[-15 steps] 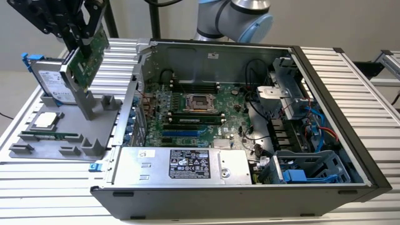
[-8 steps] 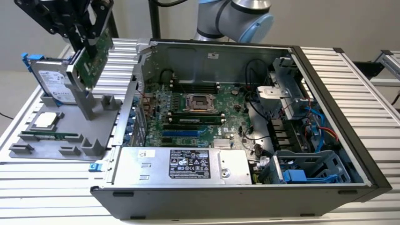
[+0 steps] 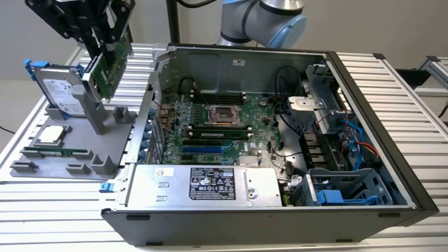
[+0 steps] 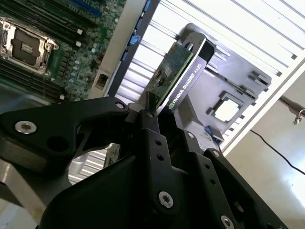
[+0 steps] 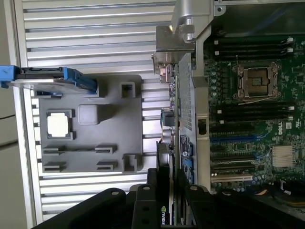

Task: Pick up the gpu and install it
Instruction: 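Pick up the gpu and move the gpu toward the slot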

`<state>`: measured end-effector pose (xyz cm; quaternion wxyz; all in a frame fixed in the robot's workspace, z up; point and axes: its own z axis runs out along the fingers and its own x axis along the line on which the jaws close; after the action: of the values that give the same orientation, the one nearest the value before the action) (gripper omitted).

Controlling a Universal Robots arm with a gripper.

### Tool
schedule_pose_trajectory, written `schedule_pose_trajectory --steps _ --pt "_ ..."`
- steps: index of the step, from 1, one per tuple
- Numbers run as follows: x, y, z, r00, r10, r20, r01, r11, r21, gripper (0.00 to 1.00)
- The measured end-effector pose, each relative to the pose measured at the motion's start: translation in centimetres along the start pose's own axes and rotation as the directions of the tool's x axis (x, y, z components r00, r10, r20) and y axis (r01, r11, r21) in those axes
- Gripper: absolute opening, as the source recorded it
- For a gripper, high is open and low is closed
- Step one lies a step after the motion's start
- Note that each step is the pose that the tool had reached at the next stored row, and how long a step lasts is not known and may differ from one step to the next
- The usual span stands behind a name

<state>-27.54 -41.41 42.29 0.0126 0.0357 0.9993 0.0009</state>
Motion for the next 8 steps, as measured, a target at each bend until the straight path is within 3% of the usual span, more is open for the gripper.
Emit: schedule_pose_trajectory --steps 8 --pt "-1.03 0.07 0.02 1.0 0.0 -0.0001 0.0 1.0 0.0 0.0"
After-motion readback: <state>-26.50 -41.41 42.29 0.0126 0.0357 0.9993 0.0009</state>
